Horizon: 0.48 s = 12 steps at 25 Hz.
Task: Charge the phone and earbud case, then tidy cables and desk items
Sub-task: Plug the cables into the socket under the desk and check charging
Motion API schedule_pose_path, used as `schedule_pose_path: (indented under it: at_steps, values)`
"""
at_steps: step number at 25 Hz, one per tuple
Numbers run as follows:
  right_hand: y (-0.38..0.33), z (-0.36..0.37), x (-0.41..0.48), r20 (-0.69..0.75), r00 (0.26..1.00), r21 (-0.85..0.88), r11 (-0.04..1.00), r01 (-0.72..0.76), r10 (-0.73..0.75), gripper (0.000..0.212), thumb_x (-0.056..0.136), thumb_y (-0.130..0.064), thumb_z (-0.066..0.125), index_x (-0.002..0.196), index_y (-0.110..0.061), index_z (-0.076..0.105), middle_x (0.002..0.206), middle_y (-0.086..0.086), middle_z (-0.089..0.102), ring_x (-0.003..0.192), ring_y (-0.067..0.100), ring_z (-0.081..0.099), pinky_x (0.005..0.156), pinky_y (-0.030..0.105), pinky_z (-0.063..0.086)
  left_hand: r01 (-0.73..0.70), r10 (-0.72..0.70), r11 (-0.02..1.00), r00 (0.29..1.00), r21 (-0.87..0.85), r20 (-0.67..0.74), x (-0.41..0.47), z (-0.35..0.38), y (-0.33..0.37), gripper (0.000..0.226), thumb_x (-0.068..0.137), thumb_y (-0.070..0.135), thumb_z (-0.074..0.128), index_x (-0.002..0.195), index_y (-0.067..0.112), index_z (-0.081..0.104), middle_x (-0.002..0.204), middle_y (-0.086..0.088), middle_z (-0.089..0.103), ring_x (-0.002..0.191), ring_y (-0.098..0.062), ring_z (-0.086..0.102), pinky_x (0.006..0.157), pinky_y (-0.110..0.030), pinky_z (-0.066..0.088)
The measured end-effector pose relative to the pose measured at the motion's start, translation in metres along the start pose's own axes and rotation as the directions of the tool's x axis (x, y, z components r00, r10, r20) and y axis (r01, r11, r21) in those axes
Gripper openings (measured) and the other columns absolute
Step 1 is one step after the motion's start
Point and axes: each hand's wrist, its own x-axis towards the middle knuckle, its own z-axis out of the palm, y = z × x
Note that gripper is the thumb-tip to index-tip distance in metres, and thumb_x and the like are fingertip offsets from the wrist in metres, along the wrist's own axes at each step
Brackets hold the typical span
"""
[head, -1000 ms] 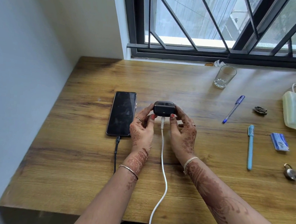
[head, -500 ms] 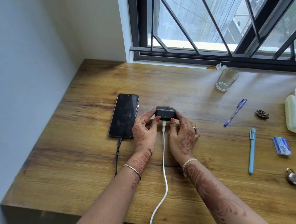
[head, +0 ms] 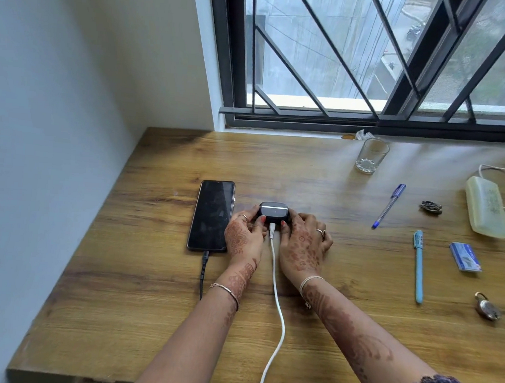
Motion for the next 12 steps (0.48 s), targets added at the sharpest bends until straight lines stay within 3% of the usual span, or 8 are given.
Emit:
schedule_pose_path:
  at_steps: [4, 6, 9, 12]
  values:
    - [0.001, -0.005, 0.004, 0.047, 0.998, 0.043, 0.998, -0.039, 0.037, 0.042, 0.096, -0.036, 0.045, 0.138, -0.033, 0.044, 0.131, -0.001, 0.044, 0.126, 0.022, 0.035, 0.108, 0.043, 0.017, 0.031, -0.027, 0.998, 0.996, -0.047, 0.081, 0.000, -0.008, 0.010, 0.031, 0.088, 0.014, 0.065, 0.119, 0.014, 0.063, 0.109, -0.011, 0.067, 0.080, -0.016, 0.070, 0.073, -0.028, 0.060]
    - [0.001, -0.013, 0.005, 0.085, 0.995, 0.132, 0.989, -0.065, 0.054, 0.045, 0.095, -0.035, 0.047, 0.140, -0.032, 0.041, 0.137, 0.000, 0.040, 0.129, 0.023, 0.032, 0.109, 0.042, 0.020, 0.016, -0.014, 1.000, 0.996, -0.020, 0.085, -0.001, -0.015, 0.017, 0.033, 0.088, 0.018, 0.066, 0.121, 0.017, 0.062, 0.115, -0.007, 0.063, 0.087, -0.016, 0.069, 0.078, -0.026, 0.058]
    - [0.007, -0.030, 0.005, 0.070, 0.997, 0.203, 0.979, -0.029, 0.015, 0.048, 0.094, -0.031, 0.051, 0.141, -0.032, 0.040, 0.142, -0.002, 0.038, 0.132, 0.022, 0.031, 0.109, 0.039, 0.023, -0.144, 0.135, 0.970, 0.989, 0.195, 0.062, -0.006, -0.020, 0.031, 0.033, 0.090, 0.022, 0.063, 0.123, 0.022, 0.062, 0.120, 0.002, 0.052, 0.101, -0.006, 0.053, 0.089, -0.016, 0.043]
    - [0.020, -0.055, 0.008, -0.027, 0.999, 0.164, 0.986, 0.039, -0.035, 0.050, 0.093, -0.030, 0.053, 0.141, -0.032, 0.039, 0.144, -0.006, 0.038, 0.131, 0.020, 0.030, 0.108, 0.037, 0.023, -0.344, 0.304, 0.890, 0.937, 0.300, 0.173, -0.018, -0.004, 0.052, 0.036, 0.092, 0.026, 0.059, 0.128, 0.026, 0.059, 0.124, 0.001, 0.051, 0.105, -0.011, 0.055, 0.095, -0.027, 0.048]
